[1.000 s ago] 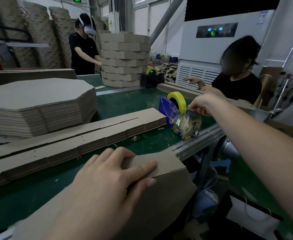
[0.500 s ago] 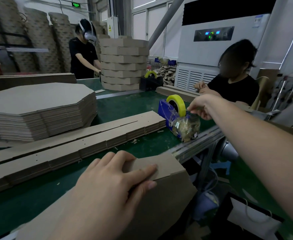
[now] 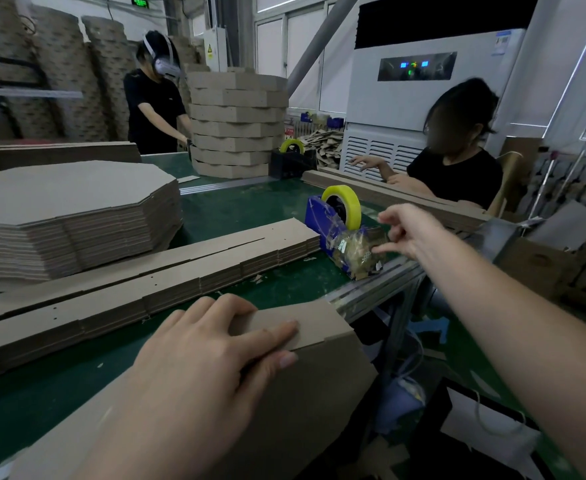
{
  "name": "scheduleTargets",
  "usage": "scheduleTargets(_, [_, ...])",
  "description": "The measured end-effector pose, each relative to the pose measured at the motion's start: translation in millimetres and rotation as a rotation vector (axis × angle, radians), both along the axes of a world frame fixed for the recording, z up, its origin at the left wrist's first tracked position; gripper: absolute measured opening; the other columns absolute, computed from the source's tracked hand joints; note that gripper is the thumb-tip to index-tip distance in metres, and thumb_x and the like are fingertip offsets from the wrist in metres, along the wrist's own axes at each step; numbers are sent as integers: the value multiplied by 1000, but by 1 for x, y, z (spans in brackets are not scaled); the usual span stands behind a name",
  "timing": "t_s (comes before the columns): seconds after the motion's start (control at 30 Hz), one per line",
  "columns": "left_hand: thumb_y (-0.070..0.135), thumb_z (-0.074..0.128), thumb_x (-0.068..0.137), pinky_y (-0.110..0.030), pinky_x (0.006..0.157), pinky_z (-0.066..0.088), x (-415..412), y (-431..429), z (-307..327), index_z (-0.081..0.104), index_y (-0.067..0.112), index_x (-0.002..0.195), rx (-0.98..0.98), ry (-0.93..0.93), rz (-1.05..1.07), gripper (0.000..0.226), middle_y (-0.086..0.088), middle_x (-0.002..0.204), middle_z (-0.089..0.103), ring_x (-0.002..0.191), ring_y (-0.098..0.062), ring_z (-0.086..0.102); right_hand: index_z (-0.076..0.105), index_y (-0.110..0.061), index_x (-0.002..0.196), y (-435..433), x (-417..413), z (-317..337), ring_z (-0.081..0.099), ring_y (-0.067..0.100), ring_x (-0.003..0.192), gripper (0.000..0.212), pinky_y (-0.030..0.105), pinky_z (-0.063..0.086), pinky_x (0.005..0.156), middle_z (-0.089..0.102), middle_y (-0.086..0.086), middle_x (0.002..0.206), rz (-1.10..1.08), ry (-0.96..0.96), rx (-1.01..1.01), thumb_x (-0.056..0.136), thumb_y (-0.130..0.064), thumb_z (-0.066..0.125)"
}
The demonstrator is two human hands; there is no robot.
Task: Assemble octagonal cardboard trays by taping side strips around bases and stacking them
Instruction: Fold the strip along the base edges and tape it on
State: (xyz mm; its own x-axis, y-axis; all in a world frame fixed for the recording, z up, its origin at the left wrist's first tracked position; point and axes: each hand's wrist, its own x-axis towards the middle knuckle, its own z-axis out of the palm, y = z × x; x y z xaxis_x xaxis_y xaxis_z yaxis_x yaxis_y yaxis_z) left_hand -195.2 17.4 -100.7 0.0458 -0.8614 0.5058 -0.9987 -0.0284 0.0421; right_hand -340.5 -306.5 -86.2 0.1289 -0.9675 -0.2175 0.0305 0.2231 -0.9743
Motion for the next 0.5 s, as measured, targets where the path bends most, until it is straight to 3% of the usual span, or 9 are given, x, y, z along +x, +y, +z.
scheduleTargets(0.13, [55,36,86,-27,55,44,-1,-1,0,70,48,104,-1,6,1,40,8,90,64,72,-18,62,60,1,82,6,-11,-32,36,4,38,6,56,54,85,40,-6,42,-51,-232,-104,87,1,57])
scheduleTargets(0.37, [55,36,86,-24,56,40,-3,-3,1,70,48,104,18,4,19,39,9,91,65,73,-17,63,55,-2,67,15,-14,-54,36,6,41,22,45,54,87,44,-6,43,-45,-413,-136,89,3,55])
scheduleTargets(0.5, [56,36,85,-24,57,42,-2,-3,2,70,48,104,35,16,27,40,11,92,65,74,-16,63,56,0,68,18,-17,-68,44,6,41,20,39,57,84,46,1,55,-70,-291,-147,88,2,59])
